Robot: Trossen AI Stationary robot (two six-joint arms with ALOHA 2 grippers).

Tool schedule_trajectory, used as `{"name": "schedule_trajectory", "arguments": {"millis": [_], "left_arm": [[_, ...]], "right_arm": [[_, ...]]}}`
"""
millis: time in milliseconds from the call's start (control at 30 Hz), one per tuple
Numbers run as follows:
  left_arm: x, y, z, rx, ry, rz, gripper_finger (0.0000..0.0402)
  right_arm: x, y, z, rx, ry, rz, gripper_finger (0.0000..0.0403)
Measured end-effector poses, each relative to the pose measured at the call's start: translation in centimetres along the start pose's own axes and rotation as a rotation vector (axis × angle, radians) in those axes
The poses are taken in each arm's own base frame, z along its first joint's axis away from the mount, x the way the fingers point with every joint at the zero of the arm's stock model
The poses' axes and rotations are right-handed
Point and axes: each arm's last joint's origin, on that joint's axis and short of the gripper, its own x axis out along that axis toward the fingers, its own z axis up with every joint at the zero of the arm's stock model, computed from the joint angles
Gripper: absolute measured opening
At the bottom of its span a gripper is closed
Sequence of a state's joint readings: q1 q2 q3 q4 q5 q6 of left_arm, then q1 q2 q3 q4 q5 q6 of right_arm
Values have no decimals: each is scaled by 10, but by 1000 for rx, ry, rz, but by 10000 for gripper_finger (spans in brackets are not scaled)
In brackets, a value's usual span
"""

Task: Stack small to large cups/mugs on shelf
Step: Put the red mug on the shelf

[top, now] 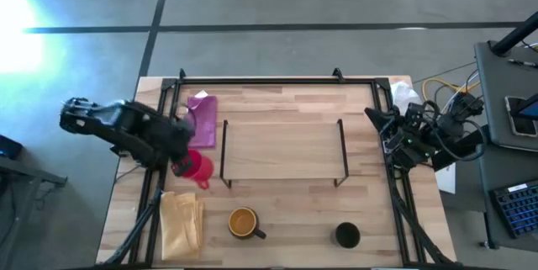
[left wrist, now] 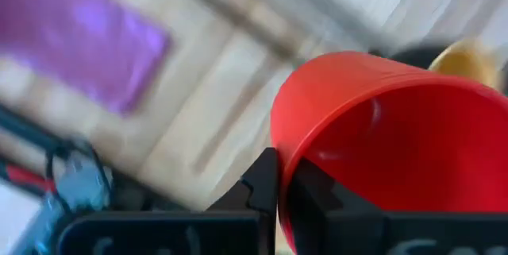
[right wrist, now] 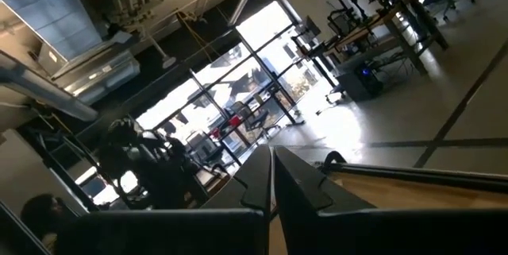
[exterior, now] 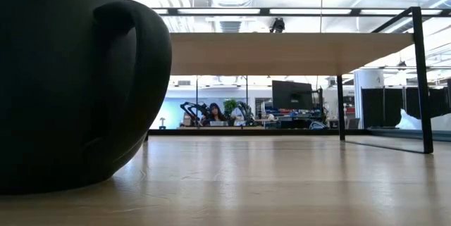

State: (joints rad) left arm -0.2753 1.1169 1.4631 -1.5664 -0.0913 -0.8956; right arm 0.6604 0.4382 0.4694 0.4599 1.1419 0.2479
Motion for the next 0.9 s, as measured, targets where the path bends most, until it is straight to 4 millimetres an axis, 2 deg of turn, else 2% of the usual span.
{"name": "schedule_trajectory", "arguments": {"millis": [133,233,500,700,900], "left_arm": [[-20,-12,24,37,-99,-6,0],[-18,-26,47,130,-128,41,0],[14,-49,106,451,-57,133,0],[39,-51,129,525,48,91,0],[55,-50,146,516,79,112,0]], "right_arm": [[1,2,-3,15,7,-2,9],[2,3,-6,5,11,-6,9],[7,11,-22,0,61,44,9],[10,21,-31,21,86,145,9],[14,27,-41,56,97,149,9]]}}
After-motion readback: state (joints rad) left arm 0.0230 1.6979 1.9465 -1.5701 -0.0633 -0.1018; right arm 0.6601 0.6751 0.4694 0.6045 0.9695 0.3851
